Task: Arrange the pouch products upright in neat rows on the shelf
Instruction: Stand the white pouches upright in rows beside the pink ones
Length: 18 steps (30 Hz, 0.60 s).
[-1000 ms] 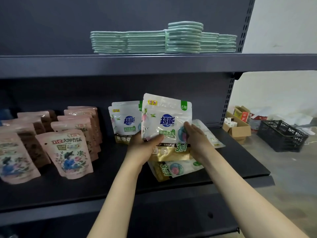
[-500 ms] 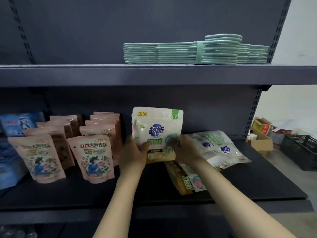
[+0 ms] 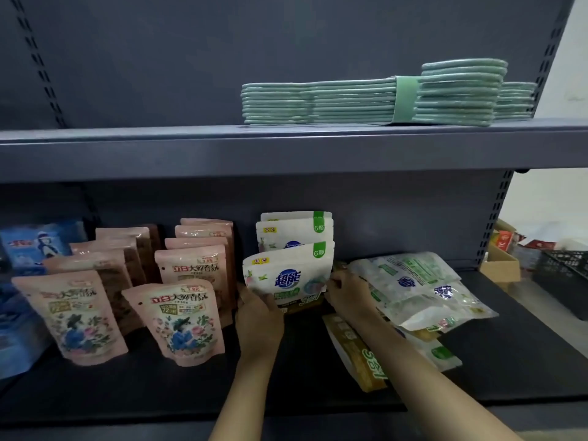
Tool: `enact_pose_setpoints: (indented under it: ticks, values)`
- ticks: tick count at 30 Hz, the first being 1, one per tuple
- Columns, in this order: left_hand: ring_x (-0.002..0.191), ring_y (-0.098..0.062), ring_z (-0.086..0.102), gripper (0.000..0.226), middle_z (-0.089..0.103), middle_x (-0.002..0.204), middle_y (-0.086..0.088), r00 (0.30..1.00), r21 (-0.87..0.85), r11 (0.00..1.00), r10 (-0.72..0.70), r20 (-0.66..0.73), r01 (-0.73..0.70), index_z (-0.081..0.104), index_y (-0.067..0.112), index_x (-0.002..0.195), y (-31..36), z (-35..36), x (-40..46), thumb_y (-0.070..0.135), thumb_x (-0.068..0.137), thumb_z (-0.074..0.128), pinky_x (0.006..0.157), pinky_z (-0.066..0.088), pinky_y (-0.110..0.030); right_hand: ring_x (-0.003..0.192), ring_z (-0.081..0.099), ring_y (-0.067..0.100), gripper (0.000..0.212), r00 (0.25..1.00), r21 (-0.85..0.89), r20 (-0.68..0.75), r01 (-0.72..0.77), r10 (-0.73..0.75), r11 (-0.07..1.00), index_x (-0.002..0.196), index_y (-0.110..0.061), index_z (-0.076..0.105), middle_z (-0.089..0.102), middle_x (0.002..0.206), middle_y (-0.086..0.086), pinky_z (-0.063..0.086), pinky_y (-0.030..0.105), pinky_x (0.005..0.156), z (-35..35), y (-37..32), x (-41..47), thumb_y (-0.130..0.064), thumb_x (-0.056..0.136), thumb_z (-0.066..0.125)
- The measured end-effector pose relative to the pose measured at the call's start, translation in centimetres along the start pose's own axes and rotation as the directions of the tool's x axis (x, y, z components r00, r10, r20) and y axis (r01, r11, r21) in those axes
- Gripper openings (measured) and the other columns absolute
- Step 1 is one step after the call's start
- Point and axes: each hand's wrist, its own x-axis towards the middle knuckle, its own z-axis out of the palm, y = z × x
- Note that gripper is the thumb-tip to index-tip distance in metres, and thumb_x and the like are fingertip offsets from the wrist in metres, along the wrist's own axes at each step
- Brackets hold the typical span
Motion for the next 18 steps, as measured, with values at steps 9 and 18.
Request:
enact_pose_setpoints:
  ticks: [9, 18]
  values:
    - [0.084, 0.003, 0.054, 0.046, 0.051, 0.12, -0.001, 0.983, -0.328, 0.944, 0.092, 0.16, -0.034, 0.02, 0.015, 0.141, 0.6, 1.4, 1.0, 0.008, 0.097, 0.033, 0.054, 0.045, -0.003, 0.079, 0.058, 0.026, 0.028, 0.992, -0.126, -0.117, 0.024, -0.038, 0.992, 0.094, 0.001, 0.064, 0.067, 0.094, 0.016, 0.034, 0.024, 0.062, -0.2, 0.4, 0.4, -0.018, 0.097, 0.043]
    - [0.116, -0.003, 0.046, 0.061, 0.048, 0.128, 0.01, 0.958, -0.426, 0.905, 0.113, 0.264, 0.01, 0.026, 0.027, 0.141, 0.4, 1.3, 1.9, -0.001, 0.09, 0.042, 0.081, 0.04, -0.009, 0.094, 0.06, 0.03, 0.027, 0.997, -0.097, -0.081, -0.017, 0.009, 0.995, 0.109, 0.0, 0.06, 0.065, 0.109, 0.017, 0.036, 0.023, 0.067, 0.1, 0.1, 1.2, -0.018, 0.096, 0.045]
